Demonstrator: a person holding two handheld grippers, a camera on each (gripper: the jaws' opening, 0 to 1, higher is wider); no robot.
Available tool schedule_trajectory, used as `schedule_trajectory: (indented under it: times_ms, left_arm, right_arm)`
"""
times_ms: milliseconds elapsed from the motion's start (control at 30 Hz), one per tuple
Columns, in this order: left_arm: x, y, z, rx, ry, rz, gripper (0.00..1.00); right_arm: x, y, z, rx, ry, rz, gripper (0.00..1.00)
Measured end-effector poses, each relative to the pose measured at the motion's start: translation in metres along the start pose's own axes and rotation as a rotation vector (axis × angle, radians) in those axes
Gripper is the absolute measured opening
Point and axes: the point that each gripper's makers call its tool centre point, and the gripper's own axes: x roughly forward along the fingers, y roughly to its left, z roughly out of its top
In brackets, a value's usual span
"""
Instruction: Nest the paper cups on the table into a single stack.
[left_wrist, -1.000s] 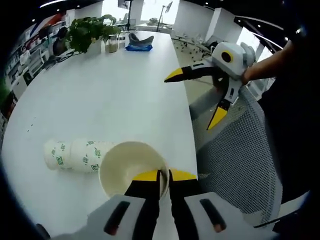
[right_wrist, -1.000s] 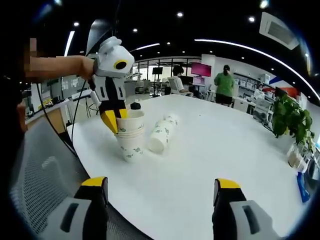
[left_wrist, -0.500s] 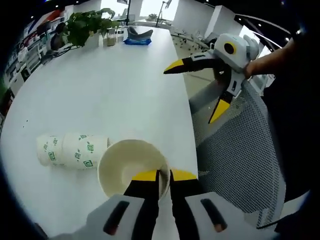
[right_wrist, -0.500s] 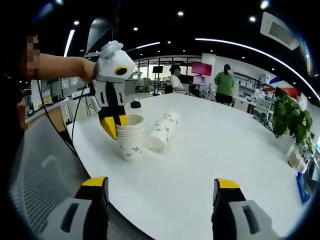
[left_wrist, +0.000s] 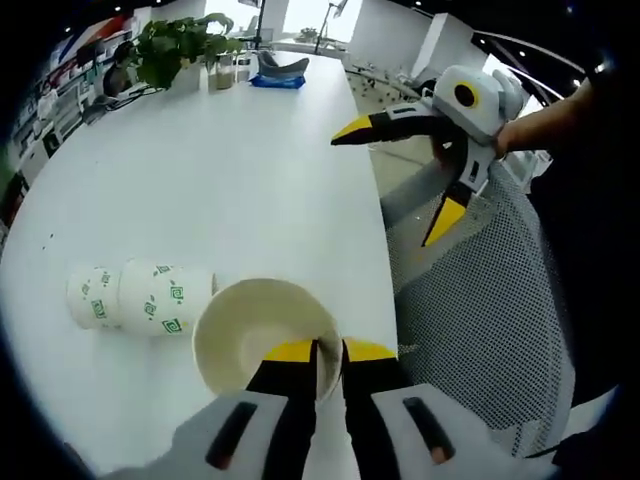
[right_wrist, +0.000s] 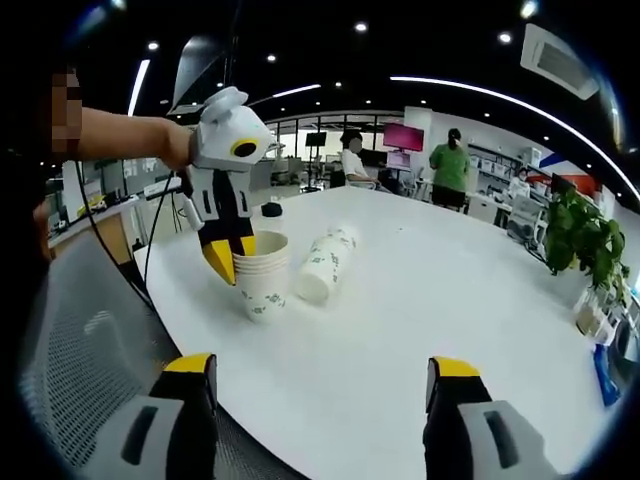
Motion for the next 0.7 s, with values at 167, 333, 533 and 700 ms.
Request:
schedule_trajectory:
  times_ms: [167,333,533,700]
  left_arm:
    - [0.002,0.005,-0.002,-0.003,-0.007,0.008,0.06]
    - [0.001,0.000,0.001,0.014,0.013,0.022,0.07]
    - [-0.006,0.001,0.006,0.009,-0.004,0.042,0.09]
    - [-0.012,0.003,0.007,0.007,-0.023,0.061,0.11]
  right_arm:
    - [0.000,0.000,0.000,0.002,-0.003,-0.001,0.87]
    - [0.000,-0.001,0.000,0.003,-0.003,-0.004,0.87]
    - [-0.001,-0.002,0.000,0.005,-0.006,-0.006,0.87]
    - [-0.001,-0.001,0.000,0.007,-0.006,-0.004,0.87]
